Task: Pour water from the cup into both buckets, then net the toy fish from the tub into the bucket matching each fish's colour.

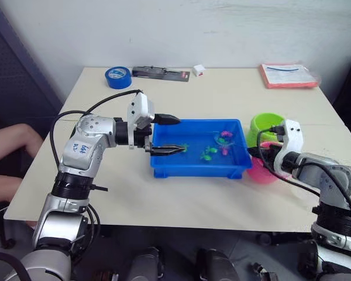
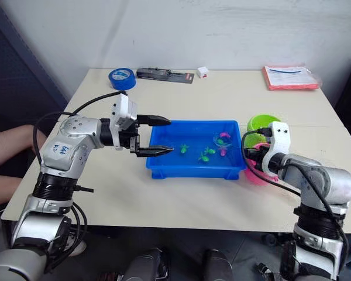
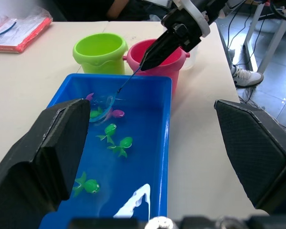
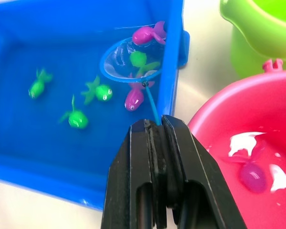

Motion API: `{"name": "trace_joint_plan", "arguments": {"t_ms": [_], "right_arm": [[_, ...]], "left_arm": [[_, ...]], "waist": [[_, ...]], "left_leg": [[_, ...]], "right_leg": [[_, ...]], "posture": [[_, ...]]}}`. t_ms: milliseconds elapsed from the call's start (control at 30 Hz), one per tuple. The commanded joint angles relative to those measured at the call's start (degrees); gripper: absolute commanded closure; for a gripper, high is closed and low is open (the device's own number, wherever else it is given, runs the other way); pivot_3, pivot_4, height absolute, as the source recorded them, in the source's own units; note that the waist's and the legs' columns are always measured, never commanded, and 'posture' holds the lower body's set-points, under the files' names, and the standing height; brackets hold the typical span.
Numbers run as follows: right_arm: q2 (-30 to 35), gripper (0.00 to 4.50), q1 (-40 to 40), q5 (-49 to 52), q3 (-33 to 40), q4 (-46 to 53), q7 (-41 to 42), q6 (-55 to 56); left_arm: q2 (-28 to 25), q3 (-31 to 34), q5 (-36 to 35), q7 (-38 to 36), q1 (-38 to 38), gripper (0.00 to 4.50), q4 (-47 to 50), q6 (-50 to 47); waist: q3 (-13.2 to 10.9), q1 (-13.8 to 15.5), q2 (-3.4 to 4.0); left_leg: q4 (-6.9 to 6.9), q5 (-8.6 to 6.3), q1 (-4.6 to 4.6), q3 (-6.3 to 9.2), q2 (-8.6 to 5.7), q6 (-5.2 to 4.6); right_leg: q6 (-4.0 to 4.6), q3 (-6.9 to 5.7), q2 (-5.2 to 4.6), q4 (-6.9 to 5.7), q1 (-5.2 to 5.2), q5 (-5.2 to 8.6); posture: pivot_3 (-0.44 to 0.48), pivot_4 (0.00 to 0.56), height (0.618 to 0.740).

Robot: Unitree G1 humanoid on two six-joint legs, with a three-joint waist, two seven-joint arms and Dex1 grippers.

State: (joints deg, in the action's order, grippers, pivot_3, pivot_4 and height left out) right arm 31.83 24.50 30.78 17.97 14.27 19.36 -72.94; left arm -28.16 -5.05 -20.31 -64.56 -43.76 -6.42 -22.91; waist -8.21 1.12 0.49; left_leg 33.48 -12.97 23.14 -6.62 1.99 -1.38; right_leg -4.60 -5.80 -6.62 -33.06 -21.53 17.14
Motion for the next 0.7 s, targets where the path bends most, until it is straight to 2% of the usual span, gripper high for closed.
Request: {"name": "trace_joint_plan", "arguments": {"t_ms": [33,200,367,533,633,700], "right_arm": [[3.23,3.70,-2.58,-2.21,-2.43,5.49,2.63,7.49],[4.33,3.70,-8.46,-3.10,-2.55,13.96,3.12,13.82],[5.41,3.70,-15.27,-1.34,3.06,24.94,2.56,12.58],[5.50,3.70,-20.60,2.95,14.32,33.17,2.72,8.01],[6.34,3.70,-26.50,5.84,24.18,38.07,5.64,7.67],[7.28,3.70,-31.34,5.87,28.30,40.06,7.51,8.60]], "left_arm": [[0.47,1.26,-0.98,0.57,-2.10,0.00,-1.16,0.11],[1.33,1.15,-1.93,-0.29,-3.57,0.00,-2.28,-0.85],[2.56,0.06,-2.42,-2.61,-4.59,0.00,-3.60,-0.11],[4.61,-0.81,-2.45,-4.86,-6.03,0.00,-5.94,1.59],[6.27,-1.69,-1.95,-6.36,-7.33,0.00,-8.27,3.00],[7.06,-2.07,-1.77,-7.19,-8.14,0.00,-9.90,3.73]], "waist": [[-0.01,0.09,-0.02],[-0.07,0.18,-0.12],[-0.08,0.43,-0.14],[-0.10,0.43,-0.18],[-0.13,0.68,-0.22],[-0.18,0.65,-0.31]], "left_leg": [[0.00,0.00,0.00,0.00,0.01,0.00],[-0.05,0.00,0.05,-0.04,0.01,0.00],[-0.16,0.00,0.04,-0.03,0.02,0.02],[-0.27,0.00,0.06,-0.01,0.03,0.02],[-0.28,0.00,0.07,0.00,0.03,0.02],[-0.29,0.00,0.08,-0.01,0.02,0.01]], "right_leg": [[0.01,0.00,0.02,0.05,0.00,-0.01],[0.02,0.00,0.02,0.21,0.03,-0.02],[0.01,-0.02,0.01,0.26,0.00,-0.02],[0.42,-0.04,0.02,0.66,0.02,0.10],[0.43,-0.09,0.01,0.79,0.02,0.11],[0.42,-0.08,0.03,0.92,0.09,0.10]], "posture": [[0.000,0.150,0.740],[0.000,0.150,0.740],[0.000,0.150,0.740],[0.000,0.150,0.740],[0.000,0.150,0.740],[0.000,0.150,0.740]]}}
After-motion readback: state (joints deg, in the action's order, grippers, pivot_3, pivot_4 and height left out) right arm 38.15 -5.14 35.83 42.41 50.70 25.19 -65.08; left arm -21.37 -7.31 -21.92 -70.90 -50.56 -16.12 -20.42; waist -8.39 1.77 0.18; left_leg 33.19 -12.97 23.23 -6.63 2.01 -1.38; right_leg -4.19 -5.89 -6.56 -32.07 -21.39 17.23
